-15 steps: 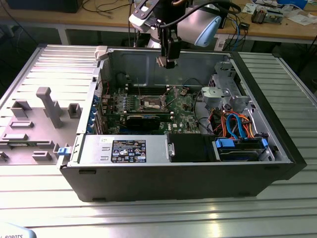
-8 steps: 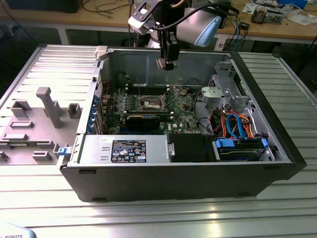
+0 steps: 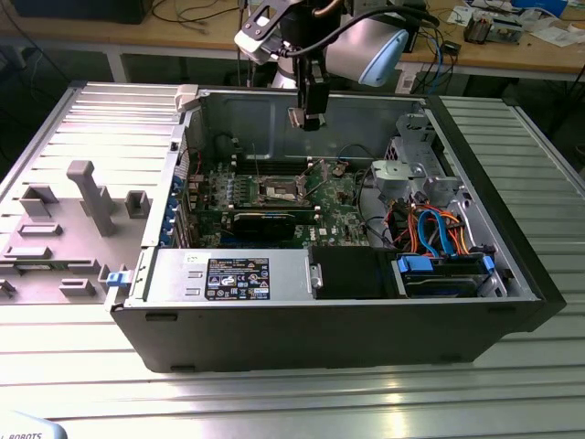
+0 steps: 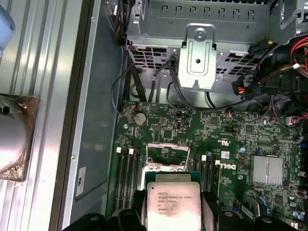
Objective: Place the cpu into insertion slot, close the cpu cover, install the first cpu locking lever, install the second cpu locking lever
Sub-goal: 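Place the cpu into insertion slot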
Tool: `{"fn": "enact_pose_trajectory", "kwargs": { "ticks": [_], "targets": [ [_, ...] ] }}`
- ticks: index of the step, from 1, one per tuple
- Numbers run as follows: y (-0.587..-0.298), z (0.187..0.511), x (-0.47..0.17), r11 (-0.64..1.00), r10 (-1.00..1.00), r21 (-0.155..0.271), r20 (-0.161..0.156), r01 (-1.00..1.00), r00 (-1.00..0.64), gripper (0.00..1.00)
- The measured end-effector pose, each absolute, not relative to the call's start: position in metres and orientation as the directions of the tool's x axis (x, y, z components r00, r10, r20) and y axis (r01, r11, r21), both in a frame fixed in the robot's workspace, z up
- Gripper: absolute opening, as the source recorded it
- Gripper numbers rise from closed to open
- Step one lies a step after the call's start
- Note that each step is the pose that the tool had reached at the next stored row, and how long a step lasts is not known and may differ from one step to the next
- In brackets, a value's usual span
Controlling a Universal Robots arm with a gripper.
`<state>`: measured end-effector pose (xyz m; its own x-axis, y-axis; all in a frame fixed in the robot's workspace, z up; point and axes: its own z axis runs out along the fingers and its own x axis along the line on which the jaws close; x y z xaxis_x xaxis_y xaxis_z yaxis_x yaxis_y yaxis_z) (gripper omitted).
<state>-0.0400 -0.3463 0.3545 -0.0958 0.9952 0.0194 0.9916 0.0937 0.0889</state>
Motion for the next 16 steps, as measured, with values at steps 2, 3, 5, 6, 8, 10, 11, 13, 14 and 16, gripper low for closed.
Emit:
{"fn": "enact_pose_trajectory", "kwargs": {
  "ticks": [2,3,5,6,8,10,11,13,14,16],
  "targets": [
    [-0.3463,0.3544,-0.0399,0.093,0.995,0.089,0.019,0.992,-0.095,0.54],
    [-0.3463,0.3544,-0.0399,0.093,0.995,0.089,0.019,0.992,-0.095,0.54],
    [-0.3463,0.3544,-0.04,0.092,0.995,0.089,0.019,0.992,-0.095,0.54],
    [-0.3463,0.3544,-0.0399,0.092,0.995,0.089,0.019,0.992,-0.095,0.54],
    [-0.3463,0.3543,-0.0399,0.092,0.995,0.089,0.019,0.992,-0.094,0.54],
    [-0.3463,0.3541,-0.0399,0.092,0.995,0.089,0.017,0.992,-0.094,0.54],
    [-0.3462,0.3541,-0.0399,0.092,0.995,0.089,0.016,0.992,-0.094,0.54],
    [-0.3463,0.354,-0.0399,0.092,0.995,0.089,0.014,0.992,-0.094,0.54],
    [-0.3462,0.354,-0.0399,0.092,0.996,0.088,0.012,0.992,-0.094,0.54],
    [-0.3463,0.3539,-0.0399,0.093,0.996,0.088,0.005,0.992,-0.094,0.54]
  ]
}}
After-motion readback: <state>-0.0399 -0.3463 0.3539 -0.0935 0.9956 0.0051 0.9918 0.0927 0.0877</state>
